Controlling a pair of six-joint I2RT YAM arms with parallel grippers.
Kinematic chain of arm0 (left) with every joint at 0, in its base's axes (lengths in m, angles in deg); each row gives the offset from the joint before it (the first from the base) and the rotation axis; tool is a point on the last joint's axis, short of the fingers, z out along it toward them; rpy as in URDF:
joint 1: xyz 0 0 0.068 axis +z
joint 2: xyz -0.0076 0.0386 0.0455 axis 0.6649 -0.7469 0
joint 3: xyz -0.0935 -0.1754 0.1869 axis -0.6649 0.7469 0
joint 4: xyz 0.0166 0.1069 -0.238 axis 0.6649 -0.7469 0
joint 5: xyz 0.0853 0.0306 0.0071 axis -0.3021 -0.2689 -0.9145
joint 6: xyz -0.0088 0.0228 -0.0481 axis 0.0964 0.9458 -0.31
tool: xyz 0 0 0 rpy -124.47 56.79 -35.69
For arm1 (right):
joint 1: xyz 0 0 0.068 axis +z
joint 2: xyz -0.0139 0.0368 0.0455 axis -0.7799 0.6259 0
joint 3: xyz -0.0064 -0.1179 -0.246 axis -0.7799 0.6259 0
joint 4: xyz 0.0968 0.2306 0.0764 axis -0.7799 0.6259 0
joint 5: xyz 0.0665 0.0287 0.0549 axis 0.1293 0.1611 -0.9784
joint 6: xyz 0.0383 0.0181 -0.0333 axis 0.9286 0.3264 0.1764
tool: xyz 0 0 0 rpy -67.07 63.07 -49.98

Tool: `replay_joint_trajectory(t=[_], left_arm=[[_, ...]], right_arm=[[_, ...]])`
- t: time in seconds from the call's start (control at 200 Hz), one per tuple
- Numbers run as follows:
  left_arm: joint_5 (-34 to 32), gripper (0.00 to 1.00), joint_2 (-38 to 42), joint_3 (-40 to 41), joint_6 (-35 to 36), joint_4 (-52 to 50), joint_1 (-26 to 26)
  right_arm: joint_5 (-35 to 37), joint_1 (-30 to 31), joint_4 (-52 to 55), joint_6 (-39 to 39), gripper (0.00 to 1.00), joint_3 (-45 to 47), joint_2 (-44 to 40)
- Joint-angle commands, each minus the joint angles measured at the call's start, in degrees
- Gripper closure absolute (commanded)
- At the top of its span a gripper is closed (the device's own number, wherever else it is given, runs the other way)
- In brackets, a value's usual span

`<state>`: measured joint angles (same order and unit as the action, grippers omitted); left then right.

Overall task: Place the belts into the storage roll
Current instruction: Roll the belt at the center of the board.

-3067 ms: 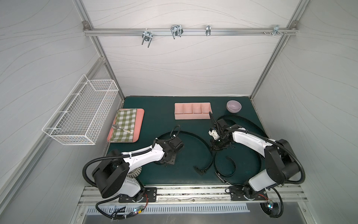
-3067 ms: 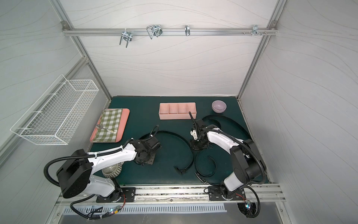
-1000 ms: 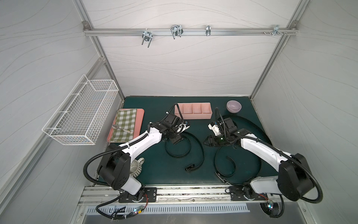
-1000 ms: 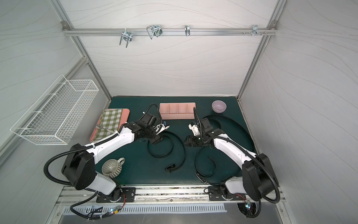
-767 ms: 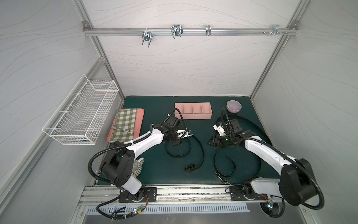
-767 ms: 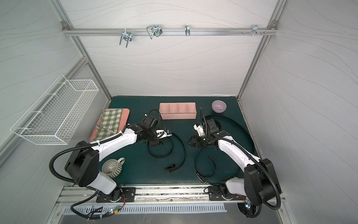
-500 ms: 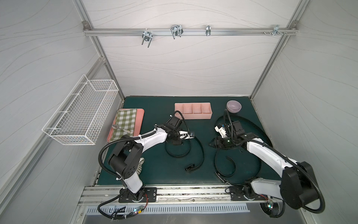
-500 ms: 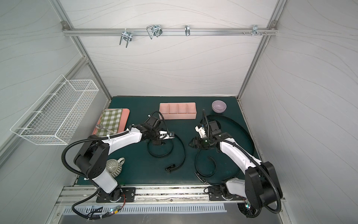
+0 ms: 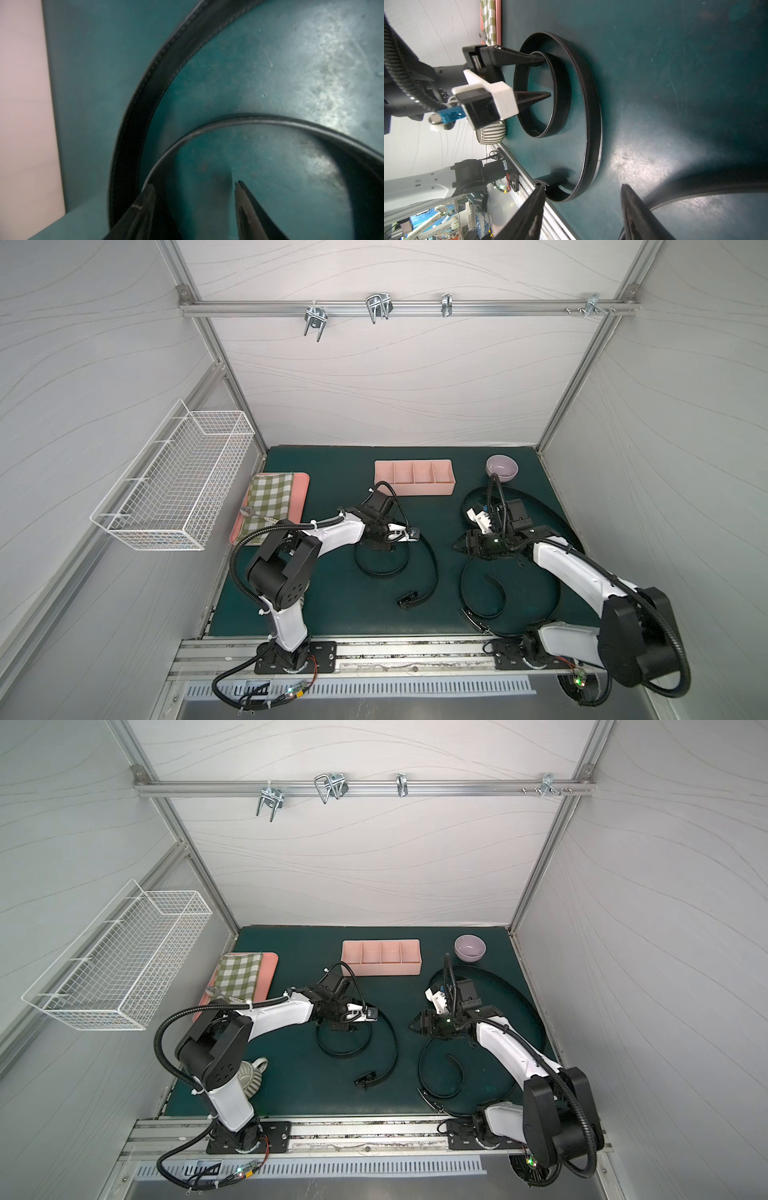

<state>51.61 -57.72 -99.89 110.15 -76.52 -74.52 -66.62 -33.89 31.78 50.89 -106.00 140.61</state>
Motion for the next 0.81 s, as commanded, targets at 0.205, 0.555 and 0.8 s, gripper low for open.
replay_joint_trajectory(t=[0.205,0.555,0.8], left_arm=[[2.05,0.49,-2.66,-4.50,2.54,1.35,-0.40],[1.57,0.39,4.03,0.92,3.61,4.68,-1.93],[1.89,0.41,1.73,-1.64,5.38,2.50,-3.16]], right_arm=[[-1.86,-0.41,-1.01,-0.20,0.40,0.74,0.47],[-2.42,-0.50,-2.05,0.11,0.39,1.03,1.65],[-2.88,-1.02,-2.41,0.20,0.39,1.24,1.84]])
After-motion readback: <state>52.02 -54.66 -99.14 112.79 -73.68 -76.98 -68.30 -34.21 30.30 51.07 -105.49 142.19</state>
